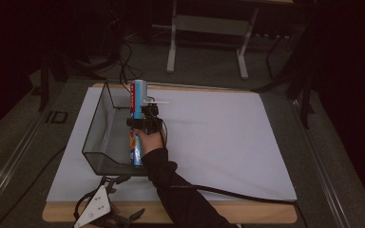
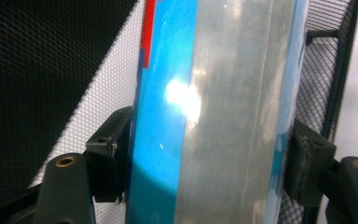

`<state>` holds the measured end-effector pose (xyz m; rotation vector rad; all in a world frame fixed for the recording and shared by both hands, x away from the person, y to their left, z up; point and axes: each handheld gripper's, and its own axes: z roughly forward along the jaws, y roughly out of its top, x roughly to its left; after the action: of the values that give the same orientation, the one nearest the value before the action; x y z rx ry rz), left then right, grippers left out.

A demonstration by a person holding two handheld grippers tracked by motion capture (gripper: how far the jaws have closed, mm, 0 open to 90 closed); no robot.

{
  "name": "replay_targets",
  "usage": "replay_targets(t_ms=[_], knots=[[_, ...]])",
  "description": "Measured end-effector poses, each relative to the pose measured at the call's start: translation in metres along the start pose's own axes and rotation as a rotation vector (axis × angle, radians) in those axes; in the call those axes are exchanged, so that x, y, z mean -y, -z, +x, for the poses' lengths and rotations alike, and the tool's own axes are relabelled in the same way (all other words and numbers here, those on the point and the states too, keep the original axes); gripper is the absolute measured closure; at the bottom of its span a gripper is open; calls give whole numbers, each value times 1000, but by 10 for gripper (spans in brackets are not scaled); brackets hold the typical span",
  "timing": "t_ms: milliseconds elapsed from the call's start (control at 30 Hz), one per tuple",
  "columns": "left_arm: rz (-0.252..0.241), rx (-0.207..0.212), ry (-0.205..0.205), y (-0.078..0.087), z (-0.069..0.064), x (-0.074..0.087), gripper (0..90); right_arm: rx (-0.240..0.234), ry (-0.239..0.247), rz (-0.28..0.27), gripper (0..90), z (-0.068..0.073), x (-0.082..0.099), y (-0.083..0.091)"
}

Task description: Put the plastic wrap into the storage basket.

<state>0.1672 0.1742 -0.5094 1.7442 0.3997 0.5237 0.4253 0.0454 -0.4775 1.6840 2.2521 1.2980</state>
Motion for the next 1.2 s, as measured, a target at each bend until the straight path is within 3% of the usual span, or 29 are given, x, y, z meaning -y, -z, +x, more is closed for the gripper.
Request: replay_targets(t_ms=[100,233,433,567,700,800,1100,1200], knots=[[1,1,-1,0,0,0,1,64,44,41,259,1,2,-7],[4,3,-2,-1,0,0,1,109,126,44,241,7,1,-8],[6,1,-3,-1,0,0,1,123,183,31,220,7,-7,1],[7,-1,-4,-1,0,0,1,76,203,29,139,6,-16,11],[9,-3,-5,-1,0,0,1,131,283,46,121,7,-21,16],[11,-4,-2,-1,0,0,1,138,323,59,117,6,-22,19],[17,-3,-3,-2,0,1,1,193,495,20,142,-14,-30,49],[20,-4,-2,-3,0,1,1,197,498,-15,142,-25,-34,62]])
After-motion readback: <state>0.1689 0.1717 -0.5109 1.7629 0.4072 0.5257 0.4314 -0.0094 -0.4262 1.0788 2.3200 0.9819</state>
